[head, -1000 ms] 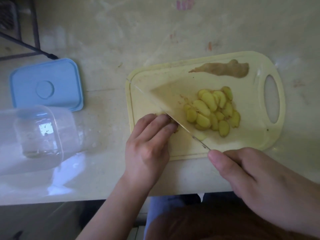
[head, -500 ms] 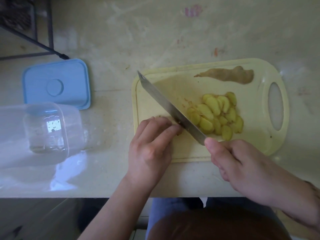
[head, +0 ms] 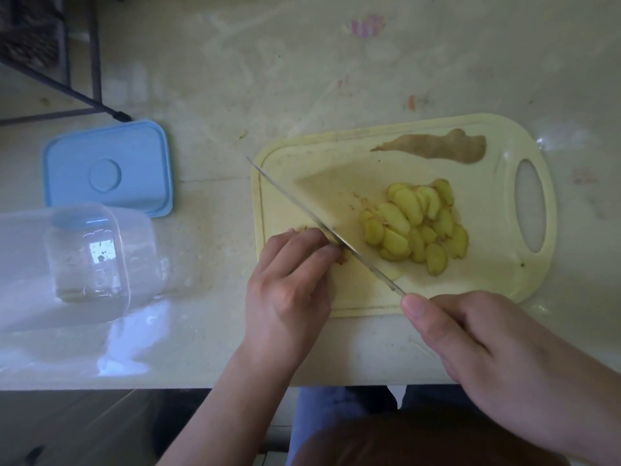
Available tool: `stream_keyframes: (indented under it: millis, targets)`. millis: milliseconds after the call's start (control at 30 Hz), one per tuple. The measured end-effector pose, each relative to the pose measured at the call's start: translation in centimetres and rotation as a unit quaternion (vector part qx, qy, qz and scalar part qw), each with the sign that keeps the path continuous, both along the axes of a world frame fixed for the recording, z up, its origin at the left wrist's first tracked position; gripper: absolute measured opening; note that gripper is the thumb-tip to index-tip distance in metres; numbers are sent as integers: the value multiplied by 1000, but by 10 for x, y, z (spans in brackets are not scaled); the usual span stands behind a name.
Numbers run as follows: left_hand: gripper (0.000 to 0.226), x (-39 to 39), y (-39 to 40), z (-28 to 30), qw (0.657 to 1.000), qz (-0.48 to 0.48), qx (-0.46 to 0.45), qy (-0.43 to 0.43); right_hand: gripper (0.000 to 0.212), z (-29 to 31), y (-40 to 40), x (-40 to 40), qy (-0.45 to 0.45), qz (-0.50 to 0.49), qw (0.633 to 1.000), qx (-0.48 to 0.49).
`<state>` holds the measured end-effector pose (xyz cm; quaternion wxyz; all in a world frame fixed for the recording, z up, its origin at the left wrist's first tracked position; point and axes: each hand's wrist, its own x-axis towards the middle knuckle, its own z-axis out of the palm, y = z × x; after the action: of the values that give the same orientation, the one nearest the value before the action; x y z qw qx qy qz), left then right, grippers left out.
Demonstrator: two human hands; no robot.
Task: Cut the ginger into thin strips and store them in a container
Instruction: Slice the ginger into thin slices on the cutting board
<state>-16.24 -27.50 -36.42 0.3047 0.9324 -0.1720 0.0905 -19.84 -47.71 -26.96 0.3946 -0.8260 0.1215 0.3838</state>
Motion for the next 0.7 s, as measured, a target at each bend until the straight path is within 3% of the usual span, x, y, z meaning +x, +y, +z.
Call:
stream_keyframes:
  millis: [367, 467, 567, 700]
  targets:
    - [31, 0, 0, -3, 1000, -4, -16, -12, 76, -6, 3, 7, 37, 4, 999, 1]
    - [28, 1, -1, -3, 1000, 1, -23, -17, 80, -19, 10, 15, 16, 15, 1000, -5]
    - [27, 2, 0, -3, 1000, -3, -22, -17, 69, -26, 14, 21, 2, -3, 1000, 2]
    - [20, -1, 2, -5, 1000, 5, -11, -11, 78, -27, 6, 17, -14, -18, 1000, -9]
